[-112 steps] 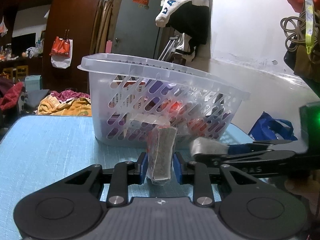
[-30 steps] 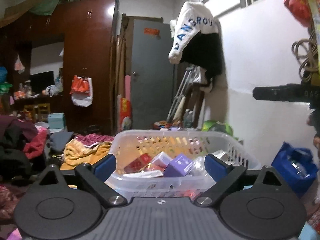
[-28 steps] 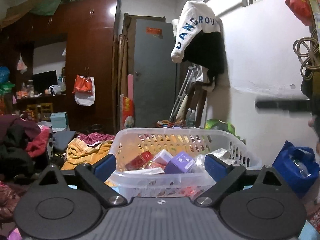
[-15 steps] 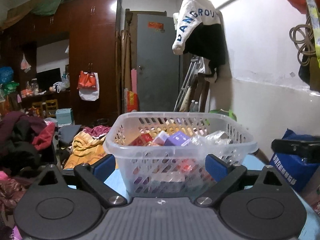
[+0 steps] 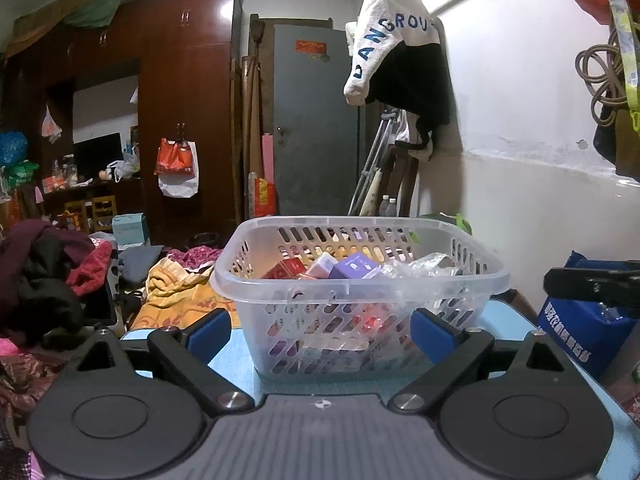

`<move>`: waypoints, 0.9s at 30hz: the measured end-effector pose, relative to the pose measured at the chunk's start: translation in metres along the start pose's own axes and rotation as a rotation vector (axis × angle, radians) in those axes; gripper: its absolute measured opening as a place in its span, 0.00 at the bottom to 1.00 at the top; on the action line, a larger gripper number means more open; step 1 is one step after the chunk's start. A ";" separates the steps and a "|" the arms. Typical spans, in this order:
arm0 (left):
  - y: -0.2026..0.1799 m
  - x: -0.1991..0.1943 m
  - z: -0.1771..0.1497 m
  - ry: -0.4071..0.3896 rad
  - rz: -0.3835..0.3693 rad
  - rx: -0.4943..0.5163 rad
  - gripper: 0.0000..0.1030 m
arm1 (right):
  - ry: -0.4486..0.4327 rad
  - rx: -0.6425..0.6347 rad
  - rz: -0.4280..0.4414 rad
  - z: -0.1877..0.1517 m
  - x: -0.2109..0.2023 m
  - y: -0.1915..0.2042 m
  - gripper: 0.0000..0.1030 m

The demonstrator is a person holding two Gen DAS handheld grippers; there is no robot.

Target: Organize objects

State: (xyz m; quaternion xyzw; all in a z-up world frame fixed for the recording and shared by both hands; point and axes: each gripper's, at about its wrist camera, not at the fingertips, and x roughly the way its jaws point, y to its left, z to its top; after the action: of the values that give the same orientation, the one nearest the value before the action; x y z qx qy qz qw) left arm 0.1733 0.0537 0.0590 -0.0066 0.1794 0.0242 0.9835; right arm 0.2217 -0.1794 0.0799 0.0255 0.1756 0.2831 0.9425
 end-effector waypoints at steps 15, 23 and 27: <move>-0.007 -0.015 0.000 -0.026 -0.013 0.005 0.95 | 0.011 -0.067 -0.009 -0.007 -0.005 0.019 1.00; -0.010 -0.015 0.002 -0.021 -0.018 0.013 0.95 | 0.027 -0.061 -0.020 -0.007 -0.003 0.013 1.00; -0.010 -0.015 0.002 -0.022 -0.020 0.010 0.95 | 0.029 -0.066 -0.023 -0.008 -0.003 0.013 1.00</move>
State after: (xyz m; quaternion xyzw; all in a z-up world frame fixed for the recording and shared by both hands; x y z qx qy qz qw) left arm 0.1607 0.0435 0.0658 -0.0034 0.1688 0.0134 0.9856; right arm 0.2100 -0.1709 0.0752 -0.0116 0.1803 0.2784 0.9433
